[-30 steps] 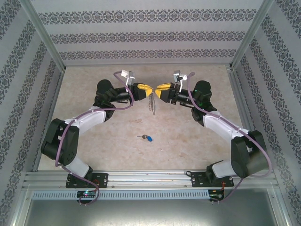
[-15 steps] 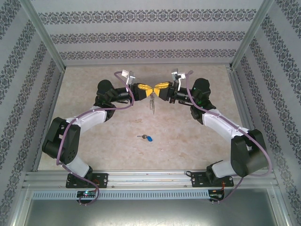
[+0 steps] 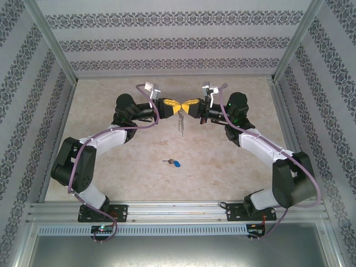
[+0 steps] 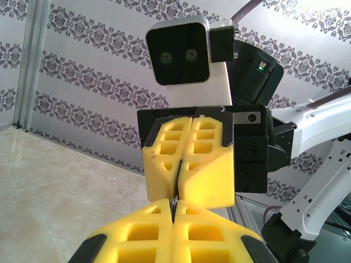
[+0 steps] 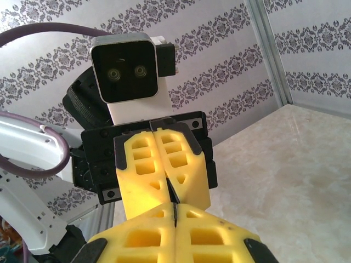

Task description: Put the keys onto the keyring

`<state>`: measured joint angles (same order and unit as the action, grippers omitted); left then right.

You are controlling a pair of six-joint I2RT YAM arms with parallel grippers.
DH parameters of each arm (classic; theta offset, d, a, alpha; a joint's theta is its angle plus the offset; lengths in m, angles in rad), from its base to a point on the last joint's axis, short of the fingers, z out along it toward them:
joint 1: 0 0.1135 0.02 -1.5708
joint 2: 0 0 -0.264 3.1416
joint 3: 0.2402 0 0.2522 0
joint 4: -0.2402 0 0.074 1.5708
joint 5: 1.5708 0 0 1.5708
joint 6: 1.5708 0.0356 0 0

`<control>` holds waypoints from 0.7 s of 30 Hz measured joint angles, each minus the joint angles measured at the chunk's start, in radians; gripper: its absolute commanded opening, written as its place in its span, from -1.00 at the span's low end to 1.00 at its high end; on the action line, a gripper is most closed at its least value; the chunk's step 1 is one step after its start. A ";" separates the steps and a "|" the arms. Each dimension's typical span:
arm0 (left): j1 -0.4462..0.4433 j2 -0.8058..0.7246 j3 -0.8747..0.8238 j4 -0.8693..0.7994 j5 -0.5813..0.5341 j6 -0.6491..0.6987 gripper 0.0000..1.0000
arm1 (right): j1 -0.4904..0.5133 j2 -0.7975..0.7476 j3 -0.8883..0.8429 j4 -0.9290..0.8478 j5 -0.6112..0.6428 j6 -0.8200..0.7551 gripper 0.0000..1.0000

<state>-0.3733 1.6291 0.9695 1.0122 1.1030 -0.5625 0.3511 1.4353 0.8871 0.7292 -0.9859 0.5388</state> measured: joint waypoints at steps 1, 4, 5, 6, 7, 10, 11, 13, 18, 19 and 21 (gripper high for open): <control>0.000 0.001 0.000 0.002 0.000 0.000 -1.00 | 0.000 0.000 0.000 0.000 0.000 0.000 -1.00; 0.000 0.003 0.000 0.006 -0.001 -0.008 -0.84 | -0.002 0.000 0.000 0.000 0.000 0.000 -1.00; 0.000 0.003 0.000 0.009 -0.004 -0.010 -0.64 | -0.002 0.000 0.000 0.001 0.001 0.000 -1.00; 0.000 0.003 0.000 0.011 -0.006 -0.012 -0.54 | -0.002 0.000 0.000 0.004 0.001 0.001 -1.00; -0.001 0.003 0.000 0.016 -0.010 -0.018 -0.48 | -0.003 0.000 -0.001 0.005 0.003 0.003 -1.00; -0.001 0.003 0.000 0.031 -0.024 -0.018 -0.11 | -0.018 0.000 -0.010 0.024 0.011 0.013 -1.00; -0.001 0.003 0.000 0.032 -0.032 -0.017 -0.02 | -0.028 0.000 -0.014 0.032 0.017 0.019 -1.00; -0.001 0.000 -0.001 0.032 -0.050 -0.008 0.12 | -0.045 0.000 -0.020 0.051 0.031 0.036 -1.00; -0.001 -0.048 -0.012 0.003 -0.115 0.012 0.12 | -0.066 -0.006 -0.025 0.101 0.058 0.069 -1.00; -0.001 -0.060 -0.012 -0.007 -0.122 0.015 0.08 | -0.066 -0.010 -0.026 0.106 0.061 0.071 -1.00; -0.001 -0.084 -0.012 -0.027 -0.135 0.024 0.01 | -0.066 -0.021 -0.026 0.123 0.070 0.079 -1.00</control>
<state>-0.3740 1.5452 0.9577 0.9852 0.9680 -0.5388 0.2852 1.4147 0.8612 0.8524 -0.9161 0.6174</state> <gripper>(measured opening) 0.531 0.066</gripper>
